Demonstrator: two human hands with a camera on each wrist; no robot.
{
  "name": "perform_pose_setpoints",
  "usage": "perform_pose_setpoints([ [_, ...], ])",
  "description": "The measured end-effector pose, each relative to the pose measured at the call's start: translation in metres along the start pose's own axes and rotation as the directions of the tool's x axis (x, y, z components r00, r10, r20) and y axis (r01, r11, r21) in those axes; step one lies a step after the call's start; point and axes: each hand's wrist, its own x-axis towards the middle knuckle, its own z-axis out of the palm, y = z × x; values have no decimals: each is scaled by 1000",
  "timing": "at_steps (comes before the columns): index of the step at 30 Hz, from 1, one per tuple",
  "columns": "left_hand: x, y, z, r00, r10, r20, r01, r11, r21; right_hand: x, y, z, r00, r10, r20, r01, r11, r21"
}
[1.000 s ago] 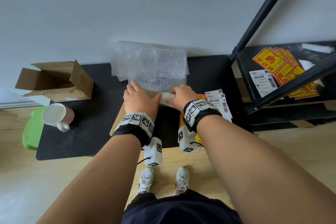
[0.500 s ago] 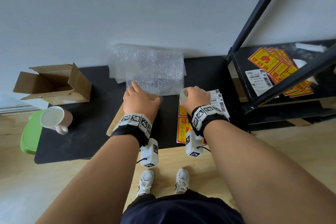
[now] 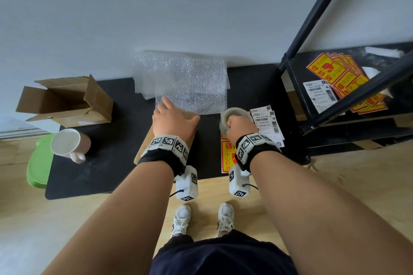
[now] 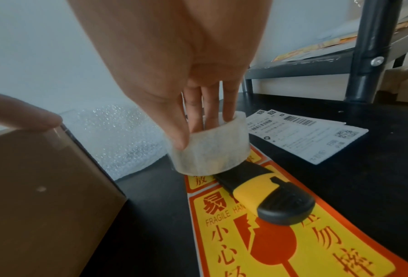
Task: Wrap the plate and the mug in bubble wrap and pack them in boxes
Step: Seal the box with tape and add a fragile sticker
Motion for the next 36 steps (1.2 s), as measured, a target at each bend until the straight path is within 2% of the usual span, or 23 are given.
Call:
perform_pose_setpoints([
  [4, 1, -7, -8, 1000, -3, 24, 6, 991, -137, -3, -14, -3, 994, -15, -112, 18, 1000, 26],
  [6, 4, -11, -14, 999, -42, 18, 45, 974, -220, -5, -25, -7, 994, -6, -109, 15, 996, 85],
  [8, 9, -17, -19, 993, -109, 41, 115, 969, -220, -8, -34, -9, 997, -11, -81, 24, 985, 171],
  [10, 12, -24, -23, 987, -149, 60, 158, 967, -199, -13, -43, -9, 993, -49, -107, 74, 967, 242],
  [15, 12, -36, -26, 991, -121, 64, 132, 968, -213, -16, -61, -1, 992, -56, -112, 100, 889, 446],
  [22, 1, -54, -27, 984, -167, 63, 178, 925, -337, -11, -76, -3, 993, -58, -102, 97, 894, 436],
  [27, -2, -61, -20, 989, -132, 62, 146, 899, -414, -7, -82, 2, 996, -71, -57, 89, 887, 454],
  [33, 4, -67, -19, 981, -50, 185, 136, 865, -483, 2, -83, 0, 997, -58, 48, 29, 881, 472],
  [36, 9, -70, -20, 977, 28, 211, 79, 873, -482, 5, -83, 1, 995, -57, 79, 11, 868, 497],
])
